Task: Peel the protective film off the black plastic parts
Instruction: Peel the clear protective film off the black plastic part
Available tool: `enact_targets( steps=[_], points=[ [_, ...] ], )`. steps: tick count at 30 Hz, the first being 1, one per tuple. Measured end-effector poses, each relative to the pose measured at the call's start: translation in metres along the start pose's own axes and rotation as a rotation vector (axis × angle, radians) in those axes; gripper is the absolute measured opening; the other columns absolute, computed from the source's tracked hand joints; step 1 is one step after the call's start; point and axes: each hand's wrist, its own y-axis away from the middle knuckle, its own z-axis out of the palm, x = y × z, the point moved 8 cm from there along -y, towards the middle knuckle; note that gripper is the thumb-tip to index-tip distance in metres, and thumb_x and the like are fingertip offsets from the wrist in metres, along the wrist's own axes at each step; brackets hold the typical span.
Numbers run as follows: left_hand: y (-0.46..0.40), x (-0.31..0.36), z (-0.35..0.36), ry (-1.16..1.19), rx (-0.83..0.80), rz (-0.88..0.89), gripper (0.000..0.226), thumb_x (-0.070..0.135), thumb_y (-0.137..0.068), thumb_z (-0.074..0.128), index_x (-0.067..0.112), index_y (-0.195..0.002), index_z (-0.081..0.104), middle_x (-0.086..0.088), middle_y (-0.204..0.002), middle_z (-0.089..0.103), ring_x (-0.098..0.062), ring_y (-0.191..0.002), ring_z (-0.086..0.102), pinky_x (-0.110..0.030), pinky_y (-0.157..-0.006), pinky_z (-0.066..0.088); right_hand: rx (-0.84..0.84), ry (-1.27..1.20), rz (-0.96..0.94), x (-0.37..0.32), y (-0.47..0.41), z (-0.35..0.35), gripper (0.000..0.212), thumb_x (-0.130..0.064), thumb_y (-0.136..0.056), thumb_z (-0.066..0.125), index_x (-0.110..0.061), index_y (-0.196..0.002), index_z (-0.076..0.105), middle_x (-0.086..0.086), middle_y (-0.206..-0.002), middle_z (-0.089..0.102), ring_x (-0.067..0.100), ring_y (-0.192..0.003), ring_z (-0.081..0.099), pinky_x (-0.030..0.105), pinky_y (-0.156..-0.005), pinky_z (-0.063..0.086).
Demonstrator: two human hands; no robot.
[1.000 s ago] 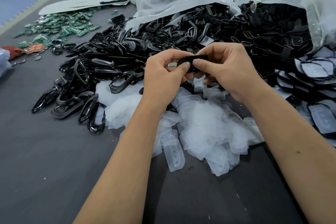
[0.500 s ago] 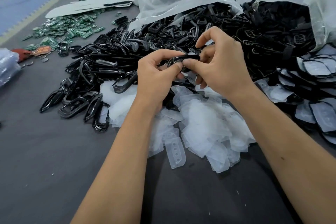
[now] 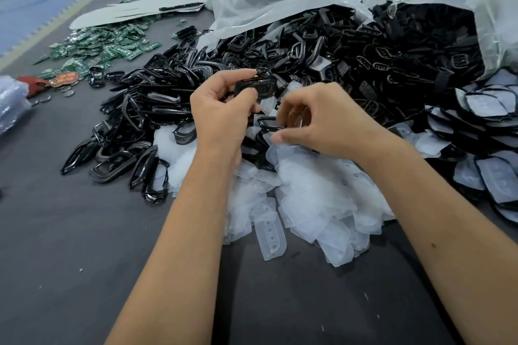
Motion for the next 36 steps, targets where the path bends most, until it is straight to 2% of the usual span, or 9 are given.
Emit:
enact_targets(
  steps=[5,7,12,16,22,25,28,30,36],
  points=[
    [0.0,-0.002,-0.001,0.02,0.021,-0.033,0.03,-0.013,-0.082,0.063,0.013,-0.09,0.076,-0.005,-0.073,0.064,-0.015,-0.053,0.058,-0.018,-0.053,0.045,-0.083,0.015,0.034,0.008,-0.001,0.007,0.022,-0.032,-0.078,0.091,-0.023,-0.078,0.071,-0.011,-0.069,0.064,-0.007,-0.058,0.056,0.009,-0.056,0.042],
    [0.0,-0.002,0.0,0.022,0.02,-0.043,0.029,-0.014,-0.083,0.063,0.012,-0.09,0.075,-0.004,-0.071,0.063,-0.015,-0.052,0.057,-0.019,-0.054,0.046,-0.096,0.007,0.051,0.009,0.0,0.005,0.027,-0.036,-0.075,0.093,-0.024,-0.085,0.071,-0.01,-0.076,0.066,-0.007,-0.061,0.056,0.009,-0.056,0.043],
    [0.001,-0.006,-0.001,0.038,0.051,-0.108,0.028,-0.014,-0.084,0.062,0.01,-0.09,0.074,-0.009,-0.076,0.059,-0.014,-0.05,0.057,-0.019,-0.052,0.044,-0.126,-0.024,0.064,0.012,0.003,0.002,0.021,-0.026,-0.079,0.091,-0.023,-0.072,0.071,-0.023,-0.06,0.065,-0.005,-0.052,0.056,0.009,-0.052,0.041],
    [0.0,-0.007,-0.003,0.063,0.065,-0.134,0.027,-0.014,-0.085,0.062,0.009,-0.092,0.074,-0.011,-0.079,0.057,-0.014,-0.051,0.057,-0.019,-0.053,0.045,-0.15,-0.08,0.051,0.01,0.004,0.001,0.018,-0.03,-0.077,0.092,-0.027,-0.082,0.074,-0.01,-0.079,0.07,-0.002,-0.058,0.056,0.012,-0.059,0.044],
    [0.0,-0.006,-0.003,0.061,0.073,-0.134,0.026,-0.014,-0.085,0.061,0.008,-0.092,0.073,-0.008,-0.075,0.057,-0.013,-0.051,0.057,-0.02,-0.055,0.045,-0.254,-0.05,0.086,0.011,0.004,0.01,0.017,-0.026,-0.085,0.086,-0.023,-0.076,0.072,-0.023,-0.065,0.066,-0.005,-0.054,0.057,0.01,-0.055,0.043],
    [0.0,-0.005,-0.003,0.056,0.077,-0.131,0.026,-0.014,-0.085,0.062,0.008,-0.093,0.073,-0.006,-0.073,0.056,-0.013,-0.05,0.057,-0.021,-0.056,0.046,-0.157,-0.265,0.122,0.016,0.006,-0.002,0.018,-0.023,-0.093,0.079,-0.014,-0.081,0.069,-0.005,-0.065,0.067,0.007,-0.058,0.057,0.022,-0.055,0.048],
    [0.002,-0.004,-0.002,0.047,0.074,-0.125,0.026,-0.013,-0.085,0.062,0.009,-0.093,0.073,-0.005,-0.073,0.057,-0.012,-0.051,0.058,-0.021,-0.058,0.047,-0.04,-0.59,0.13,0.015,0.009,-0.012,0.019,-0.014,-0.098,0.071,-0.01,-0.08,0.063,0.008,-0.069,0.066,0.011,-0.052,0.054,0.019,-0.044,0.04],
    [0.002,-0.003,-0.001,0.041,0.072,-0.122,0.026,-0.012,-0.084,0.063,0.009,-0.094,0.073,-0.003,-0.073,0.058,-0.011,-0.051,0.058,-0.022,-0.059,0.049,0.017,-0.773,0.091,0.009,0.009,-0.017,0.025,-0.005,-0.099,0.061,-0.011,-0.075,0.056,0.021,-0.084,0.074,0.011,-0.048,0.052,0.019,-0.04,0.034],
    [0.005,-0.003,0.003,0.045,0.061,-0.112,0.025,-0.012,-0.084,0.062,0.008,-0.094,0.072,0.003,-0.063,0.06,-0.013,-0.051,0.058,-0.023,-0.059,0.05,0.074,-1.037,0.083,0.003,0.007,-0.013,0.023,-0.004,-0.093,0.042,-0.018,-0.076,0.038,0.019,-0.11,0.077,0.021,-0.058,0.042,0.022,-0.041,0.027]
  ],
)
